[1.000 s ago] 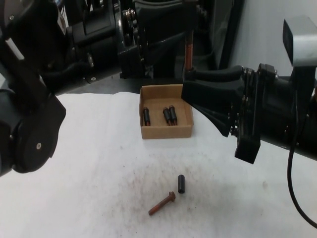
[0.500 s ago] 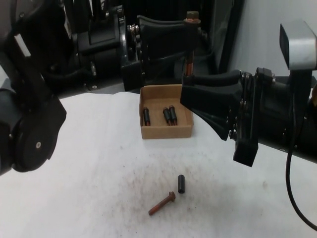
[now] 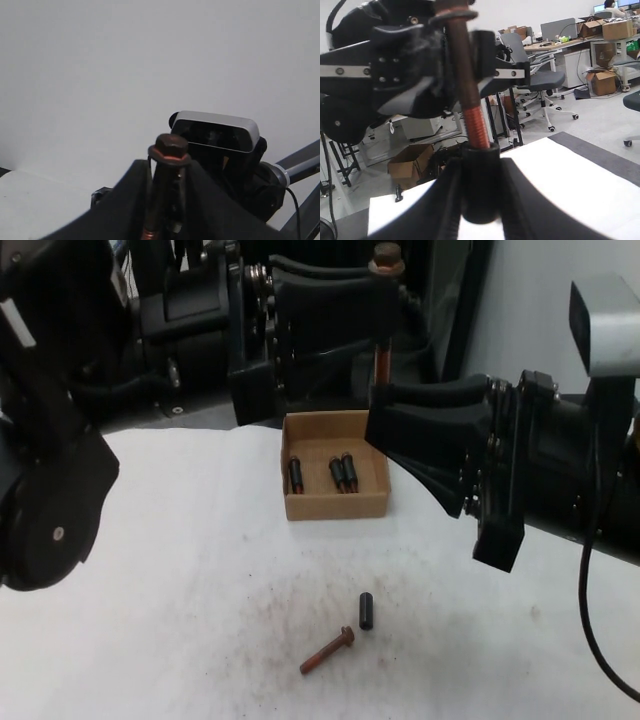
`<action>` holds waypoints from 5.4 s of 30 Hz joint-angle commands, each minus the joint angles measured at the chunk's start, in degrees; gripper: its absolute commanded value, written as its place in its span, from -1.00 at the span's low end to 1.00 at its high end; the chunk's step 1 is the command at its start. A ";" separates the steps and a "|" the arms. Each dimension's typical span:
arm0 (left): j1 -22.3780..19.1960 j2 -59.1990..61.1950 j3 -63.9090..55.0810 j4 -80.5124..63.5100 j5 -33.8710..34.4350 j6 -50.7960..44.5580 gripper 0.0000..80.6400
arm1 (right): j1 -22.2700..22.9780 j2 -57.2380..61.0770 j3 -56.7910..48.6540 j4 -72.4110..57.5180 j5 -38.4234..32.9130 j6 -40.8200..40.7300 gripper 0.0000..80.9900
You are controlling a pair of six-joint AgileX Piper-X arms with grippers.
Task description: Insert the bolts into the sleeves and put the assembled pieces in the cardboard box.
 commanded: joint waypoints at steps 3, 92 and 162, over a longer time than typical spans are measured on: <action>-0.20 -1.14 -0.65 -0.45 1.03 -0.53 -0.15 | -0.05 -0.19 -0.38 -0.45 0.46 -0.06 -0.98; 2.51 -7.52 -0.92 55.10 -54.36 27.10 -1.00 | -9.23 66.91 -81.12 71.18 23.57 -0.10 -0.98; -11.82 40.65 -29.89 86.60 -47.83 38.49 -0.17 | -21.39 -11.18 -15.84 85.16 8.52 -9.06 -0.99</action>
